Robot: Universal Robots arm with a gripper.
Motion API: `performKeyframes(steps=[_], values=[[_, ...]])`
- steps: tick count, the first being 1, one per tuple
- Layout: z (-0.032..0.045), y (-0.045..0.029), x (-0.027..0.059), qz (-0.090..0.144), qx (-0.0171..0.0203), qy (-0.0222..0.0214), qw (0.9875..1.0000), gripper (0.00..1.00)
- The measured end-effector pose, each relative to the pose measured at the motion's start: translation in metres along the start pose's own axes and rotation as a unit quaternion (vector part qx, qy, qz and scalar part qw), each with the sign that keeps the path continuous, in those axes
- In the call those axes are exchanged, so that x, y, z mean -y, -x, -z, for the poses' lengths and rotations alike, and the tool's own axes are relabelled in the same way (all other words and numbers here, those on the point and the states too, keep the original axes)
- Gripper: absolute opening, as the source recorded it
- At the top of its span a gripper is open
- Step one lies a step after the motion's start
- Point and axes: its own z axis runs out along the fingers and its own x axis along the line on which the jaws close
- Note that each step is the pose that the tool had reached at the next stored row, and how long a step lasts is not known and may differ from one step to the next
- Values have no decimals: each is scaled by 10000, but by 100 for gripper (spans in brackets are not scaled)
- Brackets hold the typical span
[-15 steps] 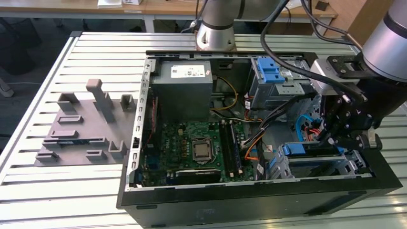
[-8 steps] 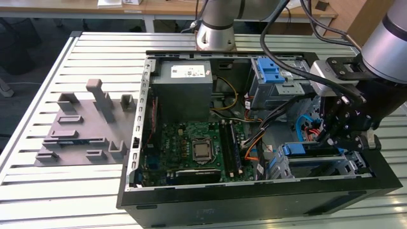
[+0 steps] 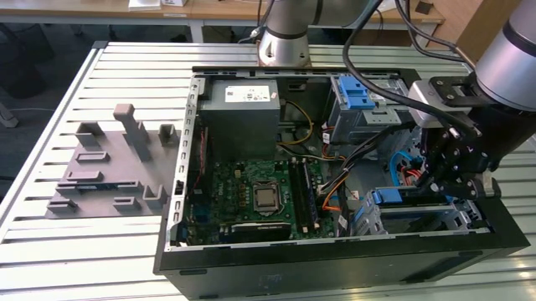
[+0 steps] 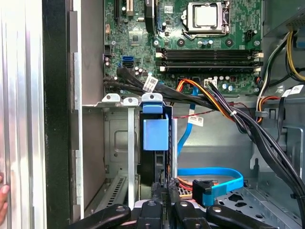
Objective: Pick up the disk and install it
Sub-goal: 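Insert the first disk wire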
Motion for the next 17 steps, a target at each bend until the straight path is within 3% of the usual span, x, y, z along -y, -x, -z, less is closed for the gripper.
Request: performKeyframes(steps=[2,3,11,15,17], values=[[0,0,3,-1,0,4,10000,18],[2,-1,3,-1,-1,5,10000,24],[122,-1,7,0,-2,5,10000,24],[153,-2,7,0,0,5,10000,11],[161,-1,7,0,0,5,10000,11]])
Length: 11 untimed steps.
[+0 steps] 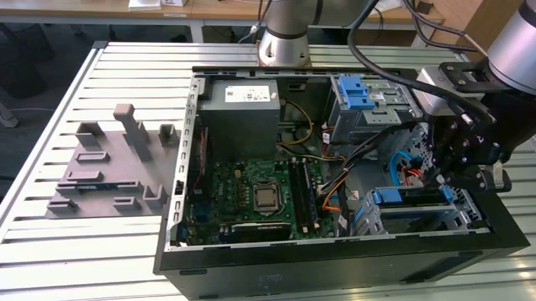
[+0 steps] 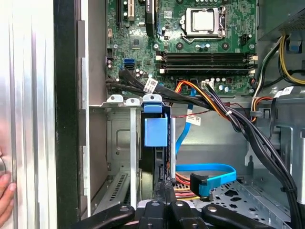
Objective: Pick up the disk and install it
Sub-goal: 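Insert the first disk wire, then insert the second disk wire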
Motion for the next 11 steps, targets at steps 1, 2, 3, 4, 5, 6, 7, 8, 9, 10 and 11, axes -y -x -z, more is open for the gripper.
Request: performKeyframes(steps=[1,2,3,4,5,6,7,8,9,10,11], values=[[4,0,0,0,-1,0,10000,11],[10,0,0,0,-1,0,10000,11],[19,0,0,0,-2,0,10000,11],[29,0,1,0,-2,0,10000,11],[44,-1,1,0,-1,0,10000,11],[60,-1,1,0,-1,0,10000,11],[77,-1,2,0,-1,0,10000,11],[92,-1,2,0,-1,0,10000,11],[103,-1,2,0,-1,0,10000,11],[111,-1,3,0,-1,0,10000,11],[118,-1,3,0,0,0,10000,11]])
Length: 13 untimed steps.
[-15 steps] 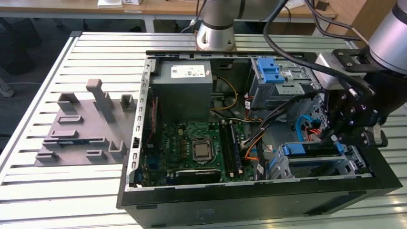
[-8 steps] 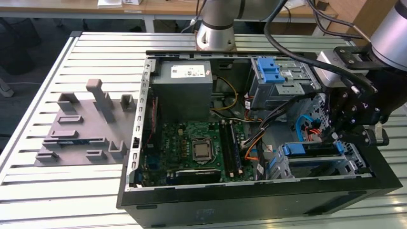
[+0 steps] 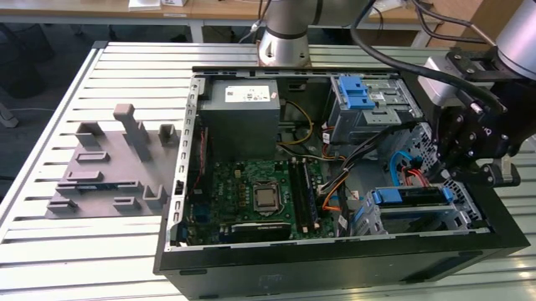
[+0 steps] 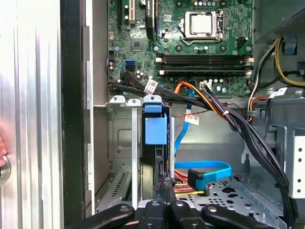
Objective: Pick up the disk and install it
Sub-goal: 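Insert the second disk wire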
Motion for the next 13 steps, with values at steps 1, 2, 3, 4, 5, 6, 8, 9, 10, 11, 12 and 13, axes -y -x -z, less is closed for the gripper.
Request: performKeyframes(steps=[1,2,3,4,5,6,8,9,10,11,12,13], values=[[7,0,0,0,0,0,10000,11],[18,0,0,0,-1,0,10000,11],[32,0,1,0,0,0,10000,11],[50,-1,1,0,-1,0,10000,11],[68,-1,1,0,-1,0,10000,11],[83,-1,2,0,-1,0,10000,11],[109,-1,2,0,-1,0,10000,11],[115,-1,2,0,0,0,10000,11],[115,-1,-2,0,1,0,10000,11],[116,-1,-7,0,1,0,10000,11],[118,-1,-17,0,0,-2,10000,11],[119,-1,-35,0,-1,-5,10000,11]])
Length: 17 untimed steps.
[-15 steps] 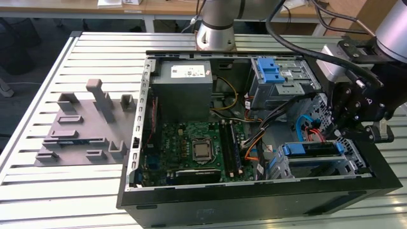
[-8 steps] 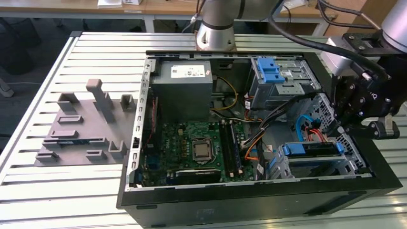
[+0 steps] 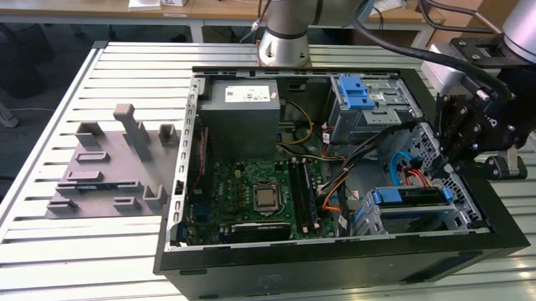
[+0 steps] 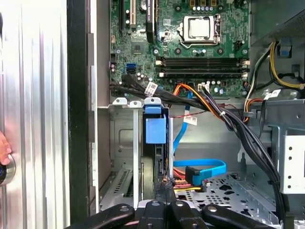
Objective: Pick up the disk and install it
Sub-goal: 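Insert the second disk wire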
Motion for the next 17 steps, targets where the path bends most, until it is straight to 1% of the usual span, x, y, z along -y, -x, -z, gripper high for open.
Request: performKeyframes(steps=[3,5,9,11,12,13,17], values=[[1,-2,-81,0,1,-11,10000,11],[2,-1,-120,-1,1,-12,10000,11],[3,36,-135,1,0,-12,10000,11],[6,60,-135,0,-1,-5,10000,11],[9,69,-136,0,-1,11,10000,11],[14,77,-136,0,-2,50,10000,11],[22,119,-122,3,-4,264,9997,11]])
